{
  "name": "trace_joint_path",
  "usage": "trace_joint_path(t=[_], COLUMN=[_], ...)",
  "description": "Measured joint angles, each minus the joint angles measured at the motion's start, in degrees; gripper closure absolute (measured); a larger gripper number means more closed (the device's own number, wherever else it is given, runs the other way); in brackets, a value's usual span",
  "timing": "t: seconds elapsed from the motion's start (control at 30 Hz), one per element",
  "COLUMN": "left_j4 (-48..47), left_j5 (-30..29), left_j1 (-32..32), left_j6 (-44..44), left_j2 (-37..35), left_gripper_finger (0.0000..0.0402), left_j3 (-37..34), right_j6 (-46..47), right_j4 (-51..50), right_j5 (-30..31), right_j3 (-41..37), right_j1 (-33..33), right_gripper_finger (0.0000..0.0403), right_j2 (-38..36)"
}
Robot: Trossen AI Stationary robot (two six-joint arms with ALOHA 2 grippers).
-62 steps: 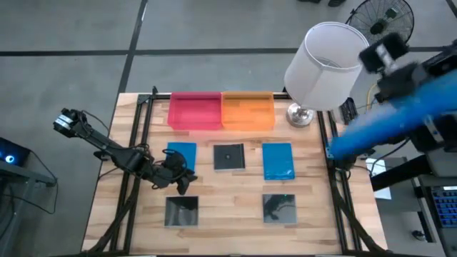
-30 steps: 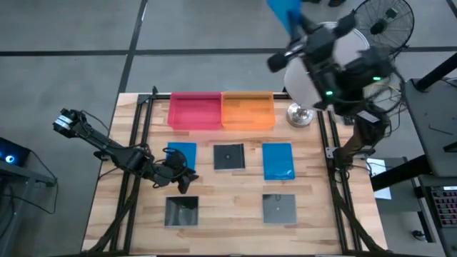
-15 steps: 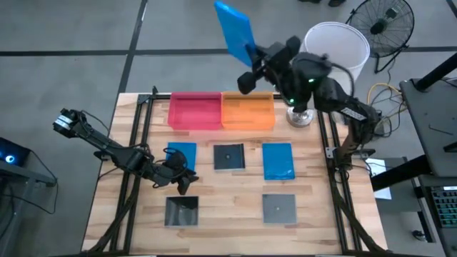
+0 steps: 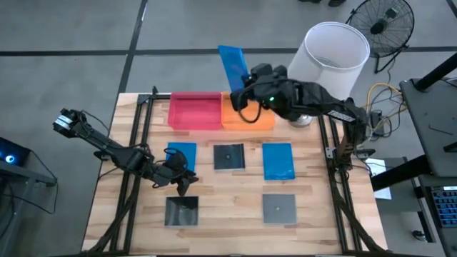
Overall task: Pick & place jewel cases by type
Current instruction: Put the bottom blue CD case into the orange bin
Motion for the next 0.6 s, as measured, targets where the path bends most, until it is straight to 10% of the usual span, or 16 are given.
trace_joint_path(t=[0.6], left_j4=[1.4], left_j5=[3.2], left_j1=[0.0], left_j6=[4.8], left_j2=[0.0], left_gripper_finger=[0.0276], left_j3=[0.0], right_j6=[14.7], right_j4=[-2.8], right_j5=[-4.3], right_j3=[-0.5], right_j1=[3.8], right_gripper_finger=[0.0374], right_j2=[11.1])
